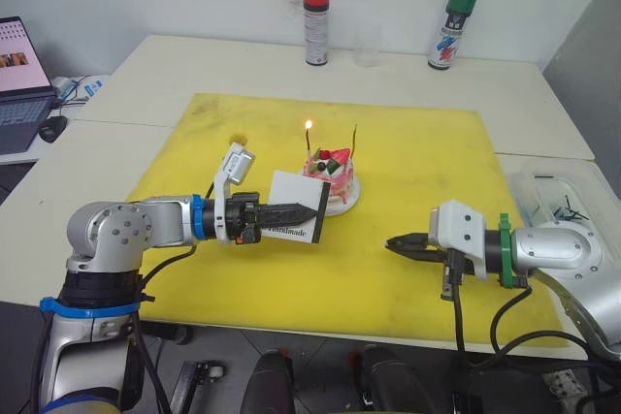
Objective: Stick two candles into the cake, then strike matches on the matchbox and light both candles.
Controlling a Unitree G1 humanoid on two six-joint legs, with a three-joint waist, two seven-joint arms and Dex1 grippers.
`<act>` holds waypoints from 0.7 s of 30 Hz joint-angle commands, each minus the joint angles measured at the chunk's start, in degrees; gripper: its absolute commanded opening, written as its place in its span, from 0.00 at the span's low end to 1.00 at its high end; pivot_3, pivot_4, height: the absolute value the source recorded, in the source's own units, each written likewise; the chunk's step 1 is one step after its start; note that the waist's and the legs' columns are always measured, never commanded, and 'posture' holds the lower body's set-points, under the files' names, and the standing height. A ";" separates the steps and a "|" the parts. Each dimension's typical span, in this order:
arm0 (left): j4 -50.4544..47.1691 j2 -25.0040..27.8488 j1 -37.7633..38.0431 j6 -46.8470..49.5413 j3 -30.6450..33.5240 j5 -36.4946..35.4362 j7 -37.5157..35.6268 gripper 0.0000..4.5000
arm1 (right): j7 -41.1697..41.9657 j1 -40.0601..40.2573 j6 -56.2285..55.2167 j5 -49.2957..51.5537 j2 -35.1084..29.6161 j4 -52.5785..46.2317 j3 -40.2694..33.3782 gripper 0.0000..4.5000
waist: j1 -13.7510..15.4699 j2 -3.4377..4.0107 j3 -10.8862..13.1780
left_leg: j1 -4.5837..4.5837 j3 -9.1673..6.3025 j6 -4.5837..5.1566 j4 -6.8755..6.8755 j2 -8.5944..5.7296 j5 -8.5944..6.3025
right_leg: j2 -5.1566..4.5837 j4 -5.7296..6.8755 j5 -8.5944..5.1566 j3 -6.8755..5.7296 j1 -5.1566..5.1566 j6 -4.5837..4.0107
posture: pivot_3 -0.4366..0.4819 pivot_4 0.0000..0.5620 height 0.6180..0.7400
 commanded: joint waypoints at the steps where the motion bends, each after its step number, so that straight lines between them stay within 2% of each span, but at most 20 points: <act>1: -2.35 -0.08 -0.17 -0.99 0.20 -0.34 -0.69 0.00 | -5.95 -1.37 4.65 -1.12 2.82 0.13 1.26 0.01 | -0.17 -0.01 -0.01 | 0.01 0.00 0.00 0.00 0.01 0.00 | 0.00 0.00 0.00 0.00 0.01 0.01 | 0.48 0.27 0.58; 7: -2.85 -0.48 0.33 -1.21 -0.21 -0.20 -0.40 0.00 | -10.30 -1.89 4.19 -4.09 6.53 3.47 4.76 0.01 | -0.05 -0.01 0.00 | -0.01 0.01 0.00 -0.01 0.00 0.00 | 0.01 -0.03 0.00 0.00 0.00 0.00 | 0.48 0.27 0.58; 11: -3.53 -0.49 1.01 -1.08 -0.07 -0.38 -0.03 0.00 | -12.07 -1.96 2.77 -5.52 7.93 4.41 5.07 0.21 | -0.04 0.00 0.00 | -0.04 0.01 0.00 -0.03 0.00 0.00 | 0.01 -0.05 -0.01 0.00 -0.01 -0.01 | 0.48 0.27 0.58; 15: -4.04 -0.01 1.62 -0.64 0.56 -0.77 0.38 0.00 | -12.37 0.70 0.37 -4.39 8.43 2.47 2.66 0.51 | -0.01 -0.01 0.00 | -0.03 0.00 0.00 -0.03 0.00 0.00 | 0.01 -0.04 -0.01 -0.01 -0.01 -0.01 | 0.48 0.27 0.58; 21: -4.08 0.19 1.72 -0.33 0.50 -0.76 0.65 0.00 | -13.73 9.93 -12.10 -4.79 12.88 4.98 -0.79 0.51 | 0.05 -0.01 -0.01 | -0.05 0.00 0.00 -0.04 -0.01 0.00 | 0.01 -0.06 -0.01 -0.02 0.00 -0.01 | 0.48 0.27 0.58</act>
